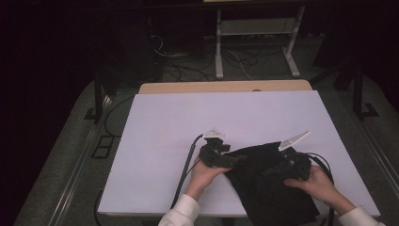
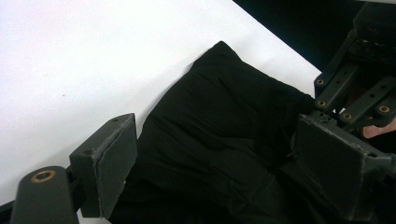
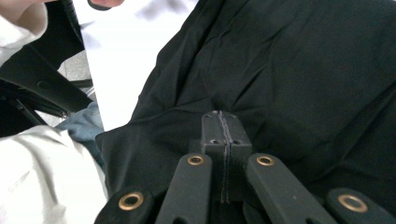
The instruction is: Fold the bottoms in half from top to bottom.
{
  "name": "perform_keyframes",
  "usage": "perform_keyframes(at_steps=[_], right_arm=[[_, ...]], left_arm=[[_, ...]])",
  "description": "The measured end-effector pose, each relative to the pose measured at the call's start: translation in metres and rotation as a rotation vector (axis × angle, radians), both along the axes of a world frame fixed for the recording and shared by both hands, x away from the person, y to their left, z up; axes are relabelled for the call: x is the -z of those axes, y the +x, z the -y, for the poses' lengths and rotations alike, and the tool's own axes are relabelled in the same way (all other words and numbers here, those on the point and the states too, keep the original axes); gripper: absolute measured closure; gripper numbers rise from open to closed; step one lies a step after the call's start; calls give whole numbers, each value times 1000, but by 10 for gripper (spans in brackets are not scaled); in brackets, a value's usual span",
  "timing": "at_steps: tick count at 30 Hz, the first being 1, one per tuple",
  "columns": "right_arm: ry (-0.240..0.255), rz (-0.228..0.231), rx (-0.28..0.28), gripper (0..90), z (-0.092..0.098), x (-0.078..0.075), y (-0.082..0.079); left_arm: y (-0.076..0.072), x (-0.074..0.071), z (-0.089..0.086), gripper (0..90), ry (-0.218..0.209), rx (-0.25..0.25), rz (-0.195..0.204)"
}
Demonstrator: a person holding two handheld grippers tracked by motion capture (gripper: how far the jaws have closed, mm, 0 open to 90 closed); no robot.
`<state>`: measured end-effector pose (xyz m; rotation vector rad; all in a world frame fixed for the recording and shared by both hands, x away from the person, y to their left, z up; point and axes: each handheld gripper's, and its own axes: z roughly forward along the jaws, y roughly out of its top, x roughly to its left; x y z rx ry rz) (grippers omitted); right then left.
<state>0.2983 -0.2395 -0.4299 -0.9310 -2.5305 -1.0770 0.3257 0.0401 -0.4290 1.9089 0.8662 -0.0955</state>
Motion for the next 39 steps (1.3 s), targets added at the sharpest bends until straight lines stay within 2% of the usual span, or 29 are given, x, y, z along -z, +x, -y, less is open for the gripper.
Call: perform_keyframes(at_steps=[8, 13, 18, 23, 32, 39], right_arm=[[0, -22, -17, 890, 3, 0, -8], [-4, -39, -56, 890, 3, 1, -16], [-30, -61, -112, 890, 0, 4, -29], [-60, -85, -143, 890, -1, 9, -41], [-78, -94, -155, 890, -1, 13, -44], [-101, -116, -211, 891, -9, 17, -52]], left_arm=[[1, 1, -1, 136, 1, -1, -1], [1, 1, -1, 136, 6, 2, -3], [1, 1, -1, 136, 7, 2, -4], [1, 1, 0, 135, 8, 4, -4], [0, 3, 2, 135, 10, 10, -9], [0, 3, 3, 135, 8, 13, -8]])
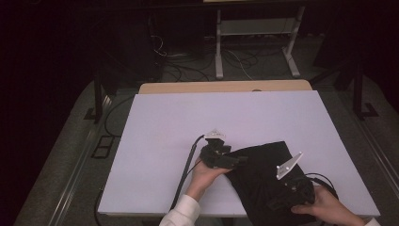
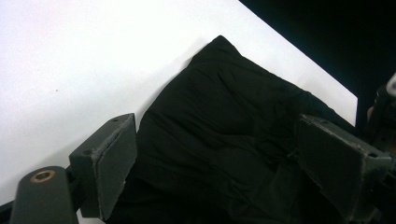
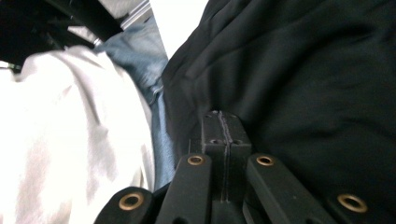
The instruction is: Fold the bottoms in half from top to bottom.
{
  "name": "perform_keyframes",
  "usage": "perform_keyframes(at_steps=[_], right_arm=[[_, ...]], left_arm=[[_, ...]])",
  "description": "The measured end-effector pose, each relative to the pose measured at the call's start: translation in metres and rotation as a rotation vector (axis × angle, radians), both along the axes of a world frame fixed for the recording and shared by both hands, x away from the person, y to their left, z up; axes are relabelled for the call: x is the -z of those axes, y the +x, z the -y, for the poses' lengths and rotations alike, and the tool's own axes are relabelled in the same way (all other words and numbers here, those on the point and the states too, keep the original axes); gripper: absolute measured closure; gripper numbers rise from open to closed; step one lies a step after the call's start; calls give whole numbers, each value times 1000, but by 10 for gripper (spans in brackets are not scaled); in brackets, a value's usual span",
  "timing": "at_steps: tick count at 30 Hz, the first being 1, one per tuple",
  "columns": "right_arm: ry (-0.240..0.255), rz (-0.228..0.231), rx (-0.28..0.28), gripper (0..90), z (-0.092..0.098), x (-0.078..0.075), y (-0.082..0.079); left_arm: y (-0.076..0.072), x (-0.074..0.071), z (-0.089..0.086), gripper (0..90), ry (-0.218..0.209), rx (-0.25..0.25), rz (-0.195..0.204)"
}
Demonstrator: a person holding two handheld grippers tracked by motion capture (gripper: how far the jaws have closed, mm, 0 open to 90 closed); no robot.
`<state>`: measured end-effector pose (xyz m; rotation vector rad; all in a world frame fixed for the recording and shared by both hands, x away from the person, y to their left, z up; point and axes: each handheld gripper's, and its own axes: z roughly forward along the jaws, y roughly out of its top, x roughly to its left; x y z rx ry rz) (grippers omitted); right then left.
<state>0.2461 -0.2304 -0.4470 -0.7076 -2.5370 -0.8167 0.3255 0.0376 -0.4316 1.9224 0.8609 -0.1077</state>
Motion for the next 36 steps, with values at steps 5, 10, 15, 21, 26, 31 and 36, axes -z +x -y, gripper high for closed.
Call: perform_keyframes(at_steps=[5, 10, 15, 21, 26, 31, 36], right_arm=[[-13, -24, -41, 891, -1, 2, -6], [-22, -49, -65, 891, 2, 4, -12], [63, -44, -50, 890, 10, -7, -13], [96, 59, 47, 891, 15, -20, 2], [118, 133, 120, 891, 17, -26, 17], [118, 164, 172, 891, 19, -27, 30], [90, 174, 188, 891, 15, -25, 40]], left_arm=[[0, 0, -1, 135, 0, 0, 0], [0, 0, 0, 135, -3, 6, 1], [0, 0, 1, 135, -6, 6, 1], [0, 1, 1, 135, -13, 6, 5], [0, 1, 1, 135, -17, 5, 5], [0, 0, 1, 135, -19, 5, 7], [0, 0, 0, 135, -20, 3, 6]])
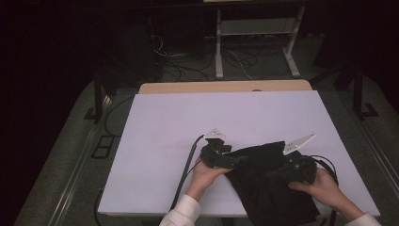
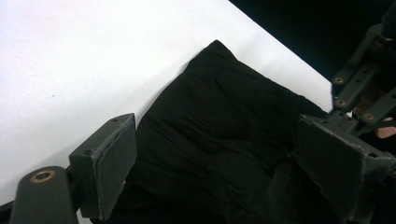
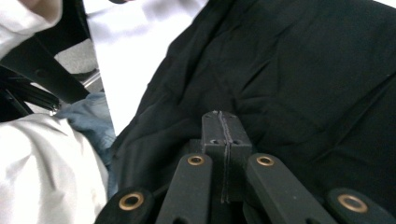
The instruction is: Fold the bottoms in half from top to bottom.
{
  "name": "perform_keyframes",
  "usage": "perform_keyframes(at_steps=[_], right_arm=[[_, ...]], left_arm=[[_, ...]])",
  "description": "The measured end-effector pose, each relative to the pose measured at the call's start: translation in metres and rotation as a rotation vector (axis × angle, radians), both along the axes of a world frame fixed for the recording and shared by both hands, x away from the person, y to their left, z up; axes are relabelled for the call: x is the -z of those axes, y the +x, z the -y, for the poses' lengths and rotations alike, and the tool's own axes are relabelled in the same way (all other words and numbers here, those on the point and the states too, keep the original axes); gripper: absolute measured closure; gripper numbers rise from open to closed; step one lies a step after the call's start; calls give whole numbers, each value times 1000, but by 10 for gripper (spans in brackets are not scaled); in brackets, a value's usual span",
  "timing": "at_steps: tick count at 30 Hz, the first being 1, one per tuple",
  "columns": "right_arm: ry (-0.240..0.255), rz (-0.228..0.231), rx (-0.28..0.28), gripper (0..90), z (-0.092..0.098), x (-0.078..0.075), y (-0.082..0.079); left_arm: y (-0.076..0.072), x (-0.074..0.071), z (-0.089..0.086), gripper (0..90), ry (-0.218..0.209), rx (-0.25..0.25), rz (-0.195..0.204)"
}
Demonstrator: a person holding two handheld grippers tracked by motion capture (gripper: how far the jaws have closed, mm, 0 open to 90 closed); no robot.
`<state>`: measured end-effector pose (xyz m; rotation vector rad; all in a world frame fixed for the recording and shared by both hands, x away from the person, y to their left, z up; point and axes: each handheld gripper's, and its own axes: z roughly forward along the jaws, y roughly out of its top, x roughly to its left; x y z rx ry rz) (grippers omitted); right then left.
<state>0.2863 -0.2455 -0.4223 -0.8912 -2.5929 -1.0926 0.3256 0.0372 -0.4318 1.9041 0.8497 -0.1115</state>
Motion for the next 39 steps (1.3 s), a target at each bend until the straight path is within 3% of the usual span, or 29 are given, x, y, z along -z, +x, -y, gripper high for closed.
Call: perform_keyframes(at_steps=[7, 11, 18, 25, 28, 30, 34, 39], right_arm=[[-59, -3, -11, 891, -9, 7, 9], [-78, -33, -62, 891, -14, 10, 6], [-45, -75, -129, 891, -16, 8, -9], [-18, -133, -192, 888, -13, 10, -18], [-6, -162, -227, 824, -14, 12, -21], [-11, -147, -223, 795, -14, 11, -22], [27, -82, -201, 680, -11, 5, -21], [72, 22, -95, 445, 0, -8, -11]], left_arm=[[0, 0, 0, 135, 2, 1, -1], [1, 0, -2, 133, 6, -3, -2], [1, -1, -5, 115, 30, -22, 9], [3, 5, -12, 59, 59, -77, 0], [5, 6, -13, 29, 75, -91, -6], [5, 7, -14, 24, 84, -101, 0], [6, 7, -17, 21, 74, -107, -6], [8, 8, -19, 19, 77, -116, -16]])
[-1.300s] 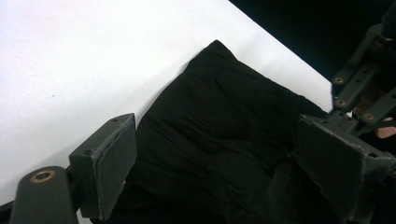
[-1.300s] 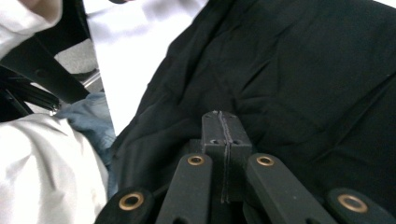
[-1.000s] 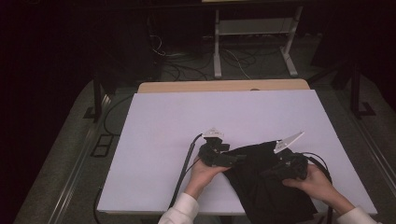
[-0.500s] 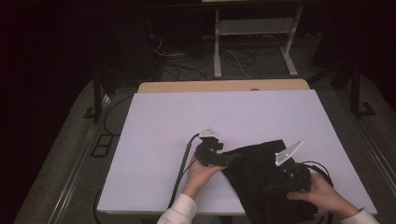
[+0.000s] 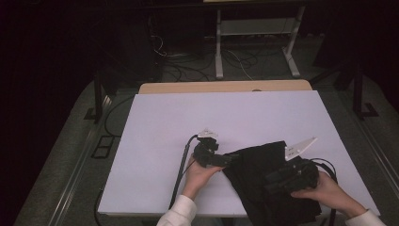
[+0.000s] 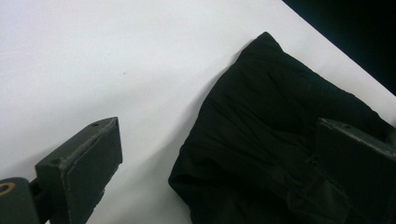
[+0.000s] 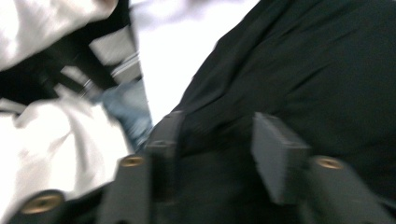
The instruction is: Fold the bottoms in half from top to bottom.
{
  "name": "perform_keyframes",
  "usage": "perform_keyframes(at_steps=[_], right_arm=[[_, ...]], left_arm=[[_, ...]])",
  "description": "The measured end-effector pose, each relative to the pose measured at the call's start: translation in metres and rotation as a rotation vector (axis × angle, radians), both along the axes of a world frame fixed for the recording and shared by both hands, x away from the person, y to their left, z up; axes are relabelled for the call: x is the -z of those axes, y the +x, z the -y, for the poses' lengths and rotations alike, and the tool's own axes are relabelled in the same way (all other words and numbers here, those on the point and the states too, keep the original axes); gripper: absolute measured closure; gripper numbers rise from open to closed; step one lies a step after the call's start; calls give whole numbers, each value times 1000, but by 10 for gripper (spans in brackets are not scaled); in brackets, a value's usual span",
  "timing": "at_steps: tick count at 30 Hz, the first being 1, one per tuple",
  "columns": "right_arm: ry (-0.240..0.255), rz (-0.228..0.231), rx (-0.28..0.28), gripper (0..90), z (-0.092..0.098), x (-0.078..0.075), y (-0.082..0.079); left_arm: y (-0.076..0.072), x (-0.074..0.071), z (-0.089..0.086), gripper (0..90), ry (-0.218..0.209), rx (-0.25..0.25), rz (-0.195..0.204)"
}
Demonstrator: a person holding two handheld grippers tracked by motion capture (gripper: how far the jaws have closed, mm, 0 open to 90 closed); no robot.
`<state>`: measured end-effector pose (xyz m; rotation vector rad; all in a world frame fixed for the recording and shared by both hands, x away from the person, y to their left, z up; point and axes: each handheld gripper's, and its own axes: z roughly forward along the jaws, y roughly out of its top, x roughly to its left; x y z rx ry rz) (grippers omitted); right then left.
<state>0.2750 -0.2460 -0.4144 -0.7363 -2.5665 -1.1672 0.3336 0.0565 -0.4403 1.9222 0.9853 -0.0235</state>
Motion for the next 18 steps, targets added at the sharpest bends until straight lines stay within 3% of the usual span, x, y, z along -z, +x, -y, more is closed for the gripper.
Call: perform_keyframes(at_steps=[4, 6, 9, 12, 18], right_arm=[[20, 45, 93, 258, 14, -7, 14], [18, 88, 161, 152, 24, -9, 24], [28, 110, 228, 123, 38, -9, 38], [24, 114, 261, 21, 51, -6, 51], [37, 109, 304, 21, 67, 2, 70]], left_arm=[[2, 2, 0, 19, -19, 3, -19], [3, 3, 2, 19, -24, 6, -29], [3, 5, 3, 20, -23, 14, -43], [4, 7, 5, 20, -23, 20, -54], [6, 10, 6, 21, -20, 32, -63]])
